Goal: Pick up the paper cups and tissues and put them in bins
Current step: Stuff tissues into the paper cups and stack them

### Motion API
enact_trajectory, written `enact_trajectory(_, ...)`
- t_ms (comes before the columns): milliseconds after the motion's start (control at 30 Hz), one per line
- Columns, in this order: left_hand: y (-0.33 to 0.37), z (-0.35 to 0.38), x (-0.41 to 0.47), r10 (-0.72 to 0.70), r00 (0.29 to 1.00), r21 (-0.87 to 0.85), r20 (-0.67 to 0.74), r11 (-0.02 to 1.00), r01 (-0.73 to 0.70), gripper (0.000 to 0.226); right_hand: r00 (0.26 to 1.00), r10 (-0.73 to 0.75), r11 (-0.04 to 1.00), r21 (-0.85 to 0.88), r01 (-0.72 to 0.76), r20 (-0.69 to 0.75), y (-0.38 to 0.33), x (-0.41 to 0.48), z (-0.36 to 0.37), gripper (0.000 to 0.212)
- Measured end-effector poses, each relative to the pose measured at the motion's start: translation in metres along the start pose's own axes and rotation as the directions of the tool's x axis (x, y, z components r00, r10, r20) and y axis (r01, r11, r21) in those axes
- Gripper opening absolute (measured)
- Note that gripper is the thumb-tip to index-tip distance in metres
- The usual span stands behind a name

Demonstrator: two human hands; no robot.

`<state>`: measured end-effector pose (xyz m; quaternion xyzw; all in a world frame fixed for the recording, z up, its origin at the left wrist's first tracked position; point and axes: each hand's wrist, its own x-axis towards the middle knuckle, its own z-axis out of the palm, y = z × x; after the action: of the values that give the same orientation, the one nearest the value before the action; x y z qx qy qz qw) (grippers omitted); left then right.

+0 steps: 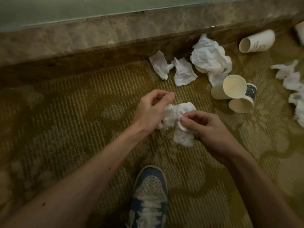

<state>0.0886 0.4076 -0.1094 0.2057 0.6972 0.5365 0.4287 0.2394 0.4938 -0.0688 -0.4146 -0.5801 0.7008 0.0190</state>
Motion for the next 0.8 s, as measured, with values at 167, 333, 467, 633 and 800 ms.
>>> enact_trajectory(167, 0.009, 0.003, -0.009, -0.192, 0.903, -0.319, 0.384, 0.890, 0.325, 0.057, 0.994, -0.044, 0.979, 0.204, 0.023, 0.100, -0.017, 0.000, 0.015, 0.013)
enact_trajectory(333, 0.010, -0.002, -0.012, -0.141, 0.910, -0.351, 0.391, 0.891, 0.289, 0.061, 0.990, -0.120, 0.988, 0.085, 0.126, -0.072, -0.020, 0.015, 0.027, 0.013)
enact_trajectory(467, 0.006, -0.006, -0.012, -0.155, 0.961, -0.264, 0.227, 0.940, 0.214, 0.068, 0.919, -0.296, 0.935, -0.278, 0.222, -0.261, -0.018, 0.032, 0.040, 0.005)
enact_trajectory(633, 0.011, -0.016, -0.011, -0.126, 0.990, -0.353, 0.066, 0.925, 0.141, 0.048, 0.925, -0.350, 0.885, -0.376, 0.276, -0.145, -0.020, 0.046, 0.060, 0.019)
enact_trajectory(800, 0.009, -0.043, -0.002, -0.211, 0.976, -0.249, -0.054, 0.949, 0.192, 0.059, 0.967, -0.193, 0.904, -0.414, 0.110, -0.164, 0.008, 0.039, 0.041, 0.033)
